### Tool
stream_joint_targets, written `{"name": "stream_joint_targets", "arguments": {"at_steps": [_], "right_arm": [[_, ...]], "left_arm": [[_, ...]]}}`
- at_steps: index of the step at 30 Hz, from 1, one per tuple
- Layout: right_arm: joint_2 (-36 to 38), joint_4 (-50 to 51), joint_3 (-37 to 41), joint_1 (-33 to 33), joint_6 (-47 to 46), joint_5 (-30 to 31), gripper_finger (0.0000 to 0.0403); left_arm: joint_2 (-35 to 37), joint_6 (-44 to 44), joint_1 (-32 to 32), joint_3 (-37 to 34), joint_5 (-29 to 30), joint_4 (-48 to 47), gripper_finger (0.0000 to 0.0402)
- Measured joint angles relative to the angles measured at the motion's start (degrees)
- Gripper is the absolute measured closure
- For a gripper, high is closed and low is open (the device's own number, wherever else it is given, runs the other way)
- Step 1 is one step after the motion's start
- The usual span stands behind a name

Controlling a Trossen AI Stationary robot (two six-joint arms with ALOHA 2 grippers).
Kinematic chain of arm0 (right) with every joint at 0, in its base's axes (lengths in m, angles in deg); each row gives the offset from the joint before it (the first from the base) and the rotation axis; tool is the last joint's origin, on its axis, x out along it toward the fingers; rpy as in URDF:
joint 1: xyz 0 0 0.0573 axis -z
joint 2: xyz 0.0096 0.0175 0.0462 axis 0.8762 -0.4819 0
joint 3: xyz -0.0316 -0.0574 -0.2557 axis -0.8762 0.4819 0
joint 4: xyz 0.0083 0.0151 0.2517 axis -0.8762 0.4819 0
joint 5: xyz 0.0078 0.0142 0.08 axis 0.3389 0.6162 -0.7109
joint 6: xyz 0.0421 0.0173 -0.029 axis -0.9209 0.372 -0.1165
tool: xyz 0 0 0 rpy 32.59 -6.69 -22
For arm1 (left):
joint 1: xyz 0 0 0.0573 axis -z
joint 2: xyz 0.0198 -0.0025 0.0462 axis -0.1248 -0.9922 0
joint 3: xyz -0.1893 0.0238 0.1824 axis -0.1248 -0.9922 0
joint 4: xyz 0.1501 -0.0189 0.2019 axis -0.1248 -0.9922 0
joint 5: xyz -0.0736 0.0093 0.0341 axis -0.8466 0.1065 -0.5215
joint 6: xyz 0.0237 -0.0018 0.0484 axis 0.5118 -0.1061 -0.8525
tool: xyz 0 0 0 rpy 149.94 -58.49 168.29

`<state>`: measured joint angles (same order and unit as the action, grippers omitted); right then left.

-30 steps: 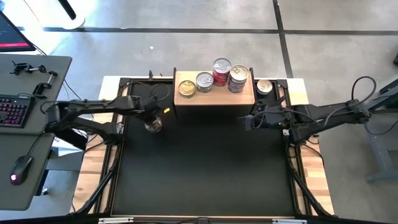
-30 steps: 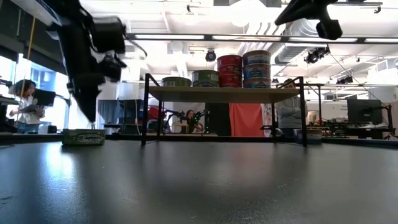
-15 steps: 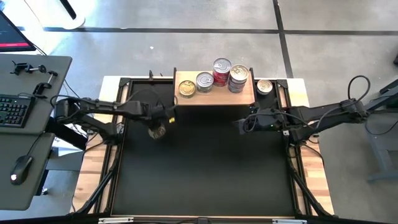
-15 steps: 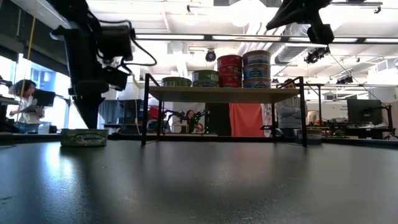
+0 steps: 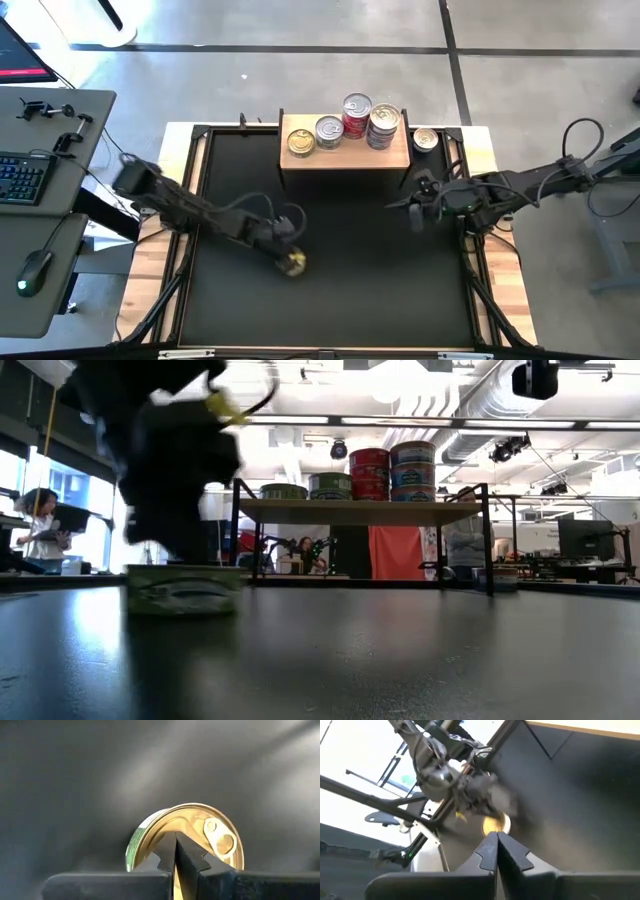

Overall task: Stack canned seafood by type on shelf
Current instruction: Stack the green tuna can on top of the green tuna can on the shelf

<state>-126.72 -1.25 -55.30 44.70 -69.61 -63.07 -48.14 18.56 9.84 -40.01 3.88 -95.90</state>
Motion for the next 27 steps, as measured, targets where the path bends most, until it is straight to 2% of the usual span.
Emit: {"name": "stream_joint_targets", "arguments": {"at_steps": [3, 7, 11, 14, 17, 21, 24, 27], "right_arm": [[0.2, 0.1, 0.0, -1.1, 2.0, 0.0, 0.0403], [-1.2, 0.2, 0.0, -1.9, 3.5, -1.0, 0.0403], [-6.4, 0.3, 0.0, -2.0, 1.4, -5.2, 0.0403], [-12.7, -0.1, 0.0, -2.2, 0.1, -8.2, 0.0403], [-20.7, -1.2, 0.0, -2.5, -0.5, -12.6, 0.0403], [-32.0, -8.1, 0.0, -3.5, 0.2, -18.1, 0.0403], [-39.6, -16.6, 0.0, -3.8, 0.5, -18.7, 0.0403], [-46.7, -22.4, 0.0, -3.1, 1.2, -18.6, 0.0403]], "left_arm": [[-7.6, -1.5, 1.9, 6.2, 0.2, 4.1, 0.0402], [-13.4, -9.4, 1.0, 16.1, 1.1, 2.7, 0.0402], [-12.5, -21.8, -1.3, 22.5, 2.5, -2.8, 0.0401], [-7.7, -26.6, -1.7, 25.2, 3.4, -10.6, 0.0401], [-3.7, -22.0, 1.2, 23.2, 6.1, -15.2, 0.0401], [0.0, -14.4, 9.1, 16.7, 9.7, -10.7, 0.0401], [-1.0, -8.3, 15.8, 11.9, 12.8, -8.0, 0.0401], [-3.8, -5.4, 20.6, 10.2, 15.6, -8.1, 0.0401]]}}
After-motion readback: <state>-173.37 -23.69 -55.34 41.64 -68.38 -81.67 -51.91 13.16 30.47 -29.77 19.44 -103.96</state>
